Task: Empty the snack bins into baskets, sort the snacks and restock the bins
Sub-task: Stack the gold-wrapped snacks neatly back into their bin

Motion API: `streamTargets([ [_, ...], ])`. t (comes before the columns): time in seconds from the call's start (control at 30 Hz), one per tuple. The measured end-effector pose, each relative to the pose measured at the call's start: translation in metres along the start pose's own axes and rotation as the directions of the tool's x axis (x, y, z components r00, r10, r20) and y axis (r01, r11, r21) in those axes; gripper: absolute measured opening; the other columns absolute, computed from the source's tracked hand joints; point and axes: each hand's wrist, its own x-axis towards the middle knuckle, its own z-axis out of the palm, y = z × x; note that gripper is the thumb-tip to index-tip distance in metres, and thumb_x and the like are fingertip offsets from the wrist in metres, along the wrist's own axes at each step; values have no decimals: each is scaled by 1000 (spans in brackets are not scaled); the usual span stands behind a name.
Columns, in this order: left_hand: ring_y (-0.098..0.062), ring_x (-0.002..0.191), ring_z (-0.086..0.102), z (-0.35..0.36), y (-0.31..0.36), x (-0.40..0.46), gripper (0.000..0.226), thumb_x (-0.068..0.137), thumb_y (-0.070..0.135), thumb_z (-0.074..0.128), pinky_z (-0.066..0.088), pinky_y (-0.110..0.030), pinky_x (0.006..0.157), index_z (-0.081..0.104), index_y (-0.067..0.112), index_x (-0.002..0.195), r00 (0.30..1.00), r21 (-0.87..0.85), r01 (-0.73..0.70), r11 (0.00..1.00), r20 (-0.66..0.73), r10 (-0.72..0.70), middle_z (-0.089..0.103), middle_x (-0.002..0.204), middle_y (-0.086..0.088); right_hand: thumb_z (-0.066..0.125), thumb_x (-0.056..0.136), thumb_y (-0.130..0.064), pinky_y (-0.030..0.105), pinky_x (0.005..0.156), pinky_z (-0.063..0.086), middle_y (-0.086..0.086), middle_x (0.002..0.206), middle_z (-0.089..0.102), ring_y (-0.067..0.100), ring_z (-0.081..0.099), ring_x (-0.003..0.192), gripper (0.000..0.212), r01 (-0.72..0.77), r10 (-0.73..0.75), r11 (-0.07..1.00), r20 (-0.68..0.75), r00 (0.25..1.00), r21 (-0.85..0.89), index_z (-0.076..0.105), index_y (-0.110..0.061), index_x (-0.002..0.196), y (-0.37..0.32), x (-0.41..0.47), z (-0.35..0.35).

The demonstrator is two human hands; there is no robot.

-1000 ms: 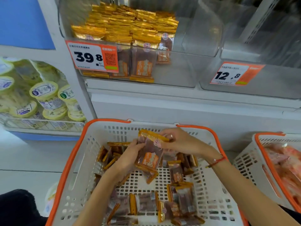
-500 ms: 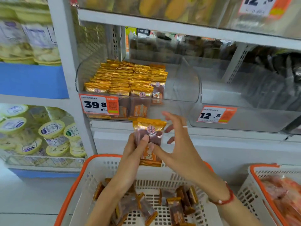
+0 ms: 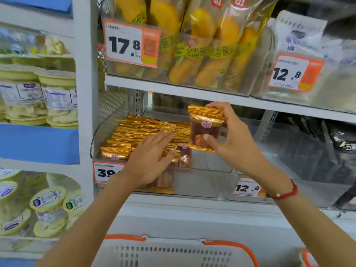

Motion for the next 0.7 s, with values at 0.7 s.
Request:
streamTargets([
  [0.7,-19,133,41,13,1,5,46,93,51,50,27,-37,111,47,39,137,971,160,223,962,-123,-205,52,141,6,86,68,-17,35,93,44,8,132,49,29,49,120,70,-156,335,865,317,888,-477,54,-21,130,92,54,87],
])
